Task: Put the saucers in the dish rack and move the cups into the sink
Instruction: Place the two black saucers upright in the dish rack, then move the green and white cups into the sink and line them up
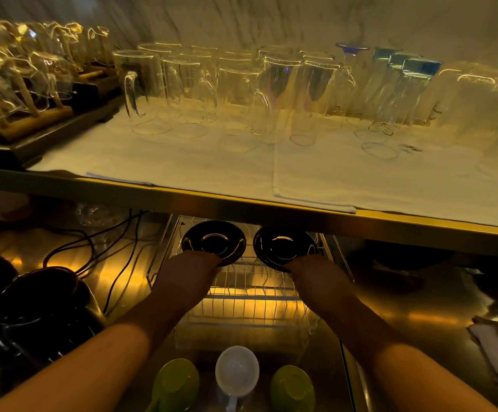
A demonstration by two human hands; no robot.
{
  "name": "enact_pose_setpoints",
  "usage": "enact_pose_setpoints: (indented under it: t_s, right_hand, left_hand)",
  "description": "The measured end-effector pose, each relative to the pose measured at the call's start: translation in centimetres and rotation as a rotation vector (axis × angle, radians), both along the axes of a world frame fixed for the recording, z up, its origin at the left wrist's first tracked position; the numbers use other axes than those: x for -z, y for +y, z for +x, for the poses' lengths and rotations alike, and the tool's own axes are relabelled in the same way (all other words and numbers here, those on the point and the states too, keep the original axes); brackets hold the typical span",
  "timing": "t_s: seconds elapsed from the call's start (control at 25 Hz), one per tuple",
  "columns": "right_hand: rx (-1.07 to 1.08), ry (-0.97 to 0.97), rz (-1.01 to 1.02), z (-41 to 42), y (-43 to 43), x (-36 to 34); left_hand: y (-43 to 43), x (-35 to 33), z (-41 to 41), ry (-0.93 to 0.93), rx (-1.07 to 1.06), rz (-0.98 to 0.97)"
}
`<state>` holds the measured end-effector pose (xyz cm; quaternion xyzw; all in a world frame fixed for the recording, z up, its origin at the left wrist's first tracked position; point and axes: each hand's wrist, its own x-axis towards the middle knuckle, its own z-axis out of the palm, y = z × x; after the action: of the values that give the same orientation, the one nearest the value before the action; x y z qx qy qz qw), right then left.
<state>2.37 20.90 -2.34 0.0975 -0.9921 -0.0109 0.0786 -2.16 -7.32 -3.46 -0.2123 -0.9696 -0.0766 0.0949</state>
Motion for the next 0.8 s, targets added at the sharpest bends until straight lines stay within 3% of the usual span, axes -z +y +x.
enact_pose_setpoints:
  t_s: [0.44,0.6,0.8]
  right_hand:
    - [-0.012,0.092,-0.054,1.0,-0.1,0.4]
    - [-0.009,0.226,-0.072,3.7,-0.3,1.3]
    - [-0.151,0.197,-0.165,8.1,1.1,3.1]
  left_hand:
    - [-0.2,0.4,0.8,0.034,0.032,0.08]
    - [-0.5,2.1,3.2,0.077,0.063,0.059]
    - [-1.1,5.2,8.3,0.135,0.071,0.162]
